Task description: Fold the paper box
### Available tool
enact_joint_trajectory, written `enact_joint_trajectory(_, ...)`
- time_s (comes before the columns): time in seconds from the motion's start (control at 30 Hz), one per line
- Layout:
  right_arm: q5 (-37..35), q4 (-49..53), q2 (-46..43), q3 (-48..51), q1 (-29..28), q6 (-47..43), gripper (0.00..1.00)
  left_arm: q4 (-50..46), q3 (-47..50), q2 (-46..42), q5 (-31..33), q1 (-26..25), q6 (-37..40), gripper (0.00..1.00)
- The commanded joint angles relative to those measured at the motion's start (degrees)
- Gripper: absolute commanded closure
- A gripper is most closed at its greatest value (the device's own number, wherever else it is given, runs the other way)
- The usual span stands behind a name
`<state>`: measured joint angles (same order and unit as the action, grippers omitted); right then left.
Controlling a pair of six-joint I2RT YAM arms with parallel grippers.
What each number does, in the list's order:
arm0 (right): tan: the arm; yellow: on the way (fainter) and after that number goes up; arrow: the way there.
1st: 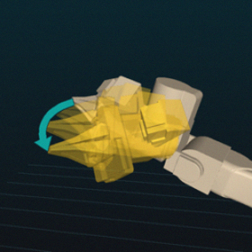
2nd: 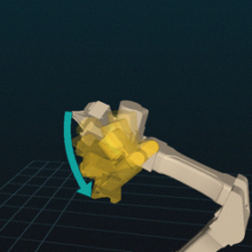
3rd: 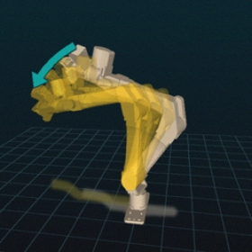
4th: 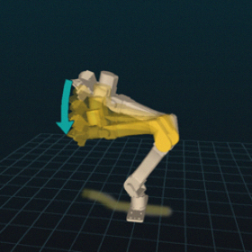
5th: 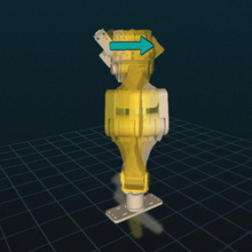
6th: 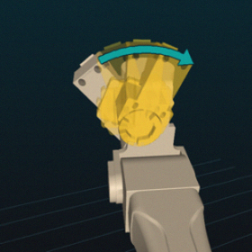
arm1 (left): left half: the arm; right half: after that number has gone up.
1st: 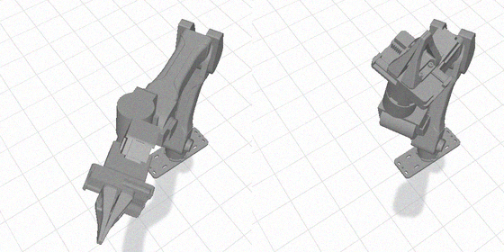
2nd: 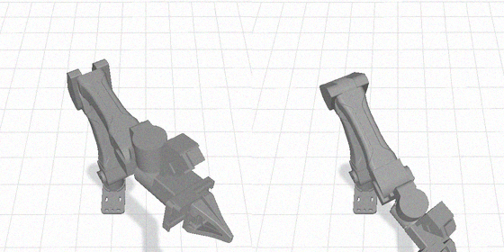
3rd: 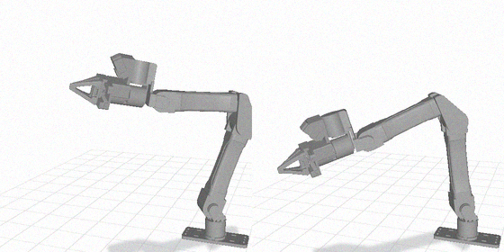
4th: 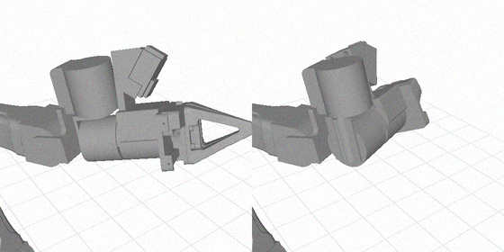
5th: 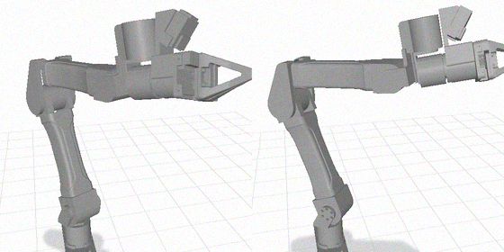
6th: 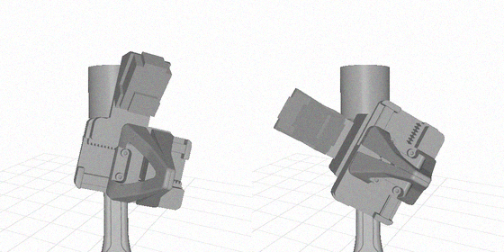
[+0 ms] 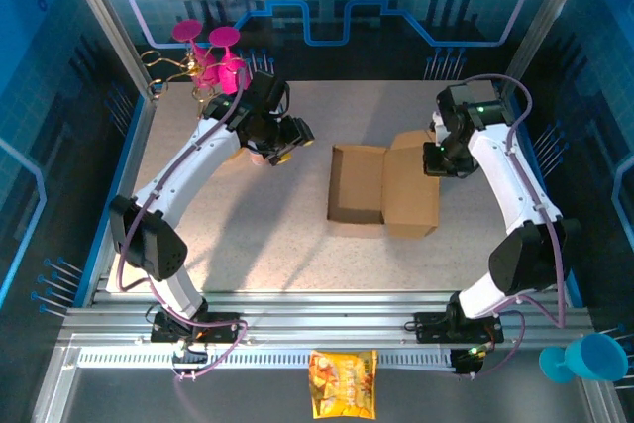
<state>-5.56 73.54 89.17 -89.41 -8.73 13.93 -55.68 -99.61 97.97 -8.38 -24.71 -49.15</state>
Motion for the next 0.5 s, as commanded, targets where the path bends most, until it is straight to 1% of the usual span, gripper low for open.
enact_joint_trajectory(0.0,-7.8,-0.4,0.1,-2.0,-5.1,-6.5,1.0,-2.4,-2.1,0.1,2.9,0.1,6.9,0.43)
enact_joint_trajectory(0.1,-11.3,-3.5,1.8,-3.8,-9.8,-10.2,1.0,-2.5,-3.3,0.9,3.7,0.2,9.9,0.44)
enact_joint_trajectory(0.2,-16.4,-6.1,4.1,-7.0,-14.8,-14.4,1.0,-1.2,-4.5,1.7,2.7,1.0,9.7,0.46)
enact_joint_trajectory(0.27,-18.0,-8.4,5.1,-8.1,-17.7,-19.3,1.0,-0.3,-5.9,2.5,1.5,1.9,8.1,0.48)
enact_joint_trajectory(0.37,-22.5,-12.7,6.0,-9.1,-21.8,-25.3,1.0,1.8,-8.8,3.8,-1.4,3.7,4.0,0.51)
enact_joint_trajectory(0.47,-24.3,-16.9,6.4,-9.4,-24.6,-29.9,1.0,4.1,-12.4,5.6,-4.2,5.1,-0.8,0.57)
